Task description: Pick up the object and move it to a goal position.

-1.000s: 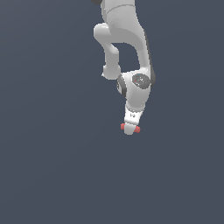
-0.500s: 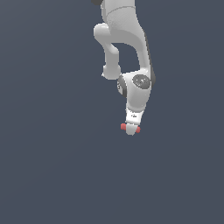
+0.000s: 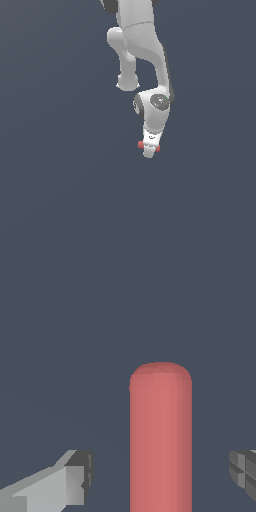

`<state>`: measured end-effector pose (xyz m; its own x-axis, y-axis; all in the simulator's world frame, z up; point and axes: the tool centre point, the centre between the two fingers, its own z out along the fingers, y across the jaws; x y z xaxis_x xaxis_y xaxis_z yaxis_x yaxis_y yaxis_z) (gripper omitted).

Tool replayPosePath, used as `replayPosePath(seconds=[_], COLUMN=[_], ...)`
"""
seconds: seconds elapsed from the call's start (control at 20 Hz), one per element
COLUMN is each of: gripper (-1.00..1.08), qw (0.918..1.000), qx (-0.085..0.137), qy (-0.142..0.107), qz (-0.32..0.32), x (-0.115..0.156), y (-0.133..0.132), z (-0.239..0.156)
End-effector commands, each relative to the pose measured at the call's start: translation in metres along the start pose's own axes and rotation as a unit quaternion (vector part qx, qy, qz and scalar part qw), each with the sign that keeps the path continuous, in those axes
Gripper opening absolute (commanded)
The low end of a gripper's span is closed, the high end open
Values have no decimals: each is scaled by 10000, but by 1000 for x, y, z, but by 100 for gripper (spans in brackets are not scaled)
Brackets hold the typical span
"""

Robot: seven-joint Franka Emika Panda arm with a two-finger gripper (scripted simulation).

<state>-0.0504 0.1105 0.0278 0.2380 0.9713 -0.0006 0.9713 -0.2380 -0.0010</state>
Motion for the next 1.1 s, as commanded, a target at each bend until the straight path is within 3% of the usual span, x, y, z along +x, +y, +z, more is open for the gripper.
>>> replayPosePath(seconds=[0.0,0.2,0.25,1.05], gripper=[100,100,-100,-100], qw=[10000,10000,10000,10000], qx=[-5,-5,-5,-7], qy=[1,1,1,1], qz=[-5,-5,-5,-4], x=[0,0,0,-11], y=[0,1,1,6], z=[8,13,13,10])
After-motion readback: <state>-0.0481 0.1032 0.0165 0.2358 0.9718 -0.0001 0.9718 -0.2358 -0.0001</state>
